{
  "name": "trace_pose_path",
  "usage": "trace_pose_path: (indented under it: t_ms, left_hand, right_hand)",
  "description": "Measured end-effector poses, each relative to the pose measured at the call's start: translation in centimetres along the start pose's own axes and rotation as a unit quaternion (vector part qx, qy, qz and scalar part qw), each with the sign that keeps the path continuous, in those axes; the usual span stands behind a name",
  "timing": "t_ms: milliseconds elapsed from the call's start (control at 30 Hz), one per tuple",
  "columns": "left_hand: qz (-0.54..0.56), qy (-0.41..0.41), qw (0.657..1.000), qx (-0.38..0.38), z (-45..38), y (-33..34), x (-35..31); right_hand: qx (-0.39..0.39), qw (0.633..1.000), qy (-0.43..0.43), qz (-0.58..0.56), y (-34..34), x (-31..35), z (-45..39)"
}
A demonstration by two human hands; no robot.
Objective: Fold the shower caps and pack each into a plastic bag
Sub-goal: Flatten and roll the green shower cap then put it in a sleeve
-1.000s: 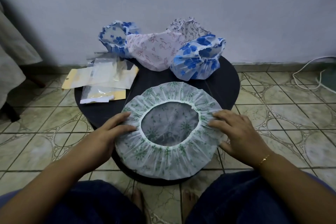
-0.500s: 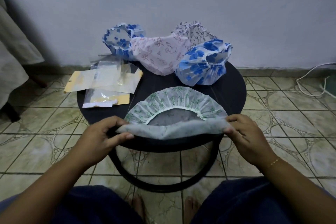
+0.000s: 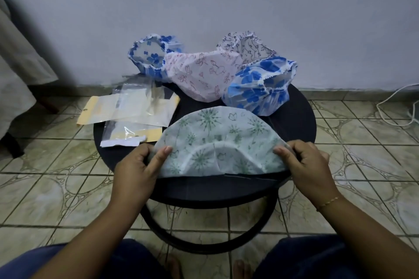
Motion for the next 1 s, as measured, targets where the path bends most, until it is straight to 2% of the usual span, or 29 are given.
trace_pose_path:
  t_ms: [133, 267, 400, 467, 533, 600, 667, 767, 833, 900, 1000]
  left_hand:
    - [-0.083, -0.014, 0.996, 0.008, -0.7, 0.6, 0.3]
    - [-0.116, -0.025, 0.992, 0.030, -0.9, 0.8, 0.1]
    - [-0.118, 0.115, 0.986, -0.002, -0.9, 0.4, -1.9]
    - [-0.109, 0.209, 0.971, -0.026, -1.0, 0.1, -3.9]
    - [-0.103, 0.308, 0.946, -0.003, -1.2, 0.9, -5.8]
    - [-0.097, 0.375, 0.920, 0.057, -1.5, 2.9, -6.8]
    - [-0.115, 0.383, 0.909, 0.121, -1.9, 5.1, -6.7]
    - [-0.180, 0.350, 0.894, 0.217, -2.5, 7.4, -5.8]
    - [-0.215, 0.314, 0.881, 0.280, -2.8, 8.2, -4.8]
    - [-0.251, 0.282, 0.865, 0.329, -2.6, 8.8, -4.0]
    - [-0.275, 0.242, 0.856, 0.364, -2.5, 9.0, -3.6]
  right_hand:
    - [-0.005, 0.998, 0.018, 0.067, 0.2, -0.2, -0.9]
    - [-0.011, 0.997, 0.018, 0.069, 0.2, 0.2, -0.9]
    - [-0.043, 0.997, 0.036, 0.055, -0.7, 1.2, -0.8]
    - [-0.100, 0.994, 0.000, 0.043, -1.6, 2.9, -0.8]
    - [-0.119, 0.989, -0.073, 0.041, -1.6, 5.2, -0.5]
    - [-0.081, 0.984, -0.141, 0.067, -0.1, 7.1, -0.3]
    - [0.002, 0.982, -0.157, 0.107, 1.9, 8.0, -0.3]
    - [0.146, 0.969, -0.105, 0.170, 4.1, 7.3, -0.6]
    - [0.212, 0.952, -0.059, 0.215, 4.7, 6.0, -0.8]
    - [0.242, 0.938, -0.037, 0.246, 4.9, 5.4, -0.8]
    - [0.280, 0.924, -0.015, 0.261, 5.0, 5.2, -0.8]
Point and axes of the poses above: each hand's wrist, its own z-axis away from the middle knuckle, its own y-axis out of the palm, x = y × z, the point moved 4 cm from there along -z, towards the middle knuckle, and after that the axes turned 4 degrees about y, right-handed, at the moved point
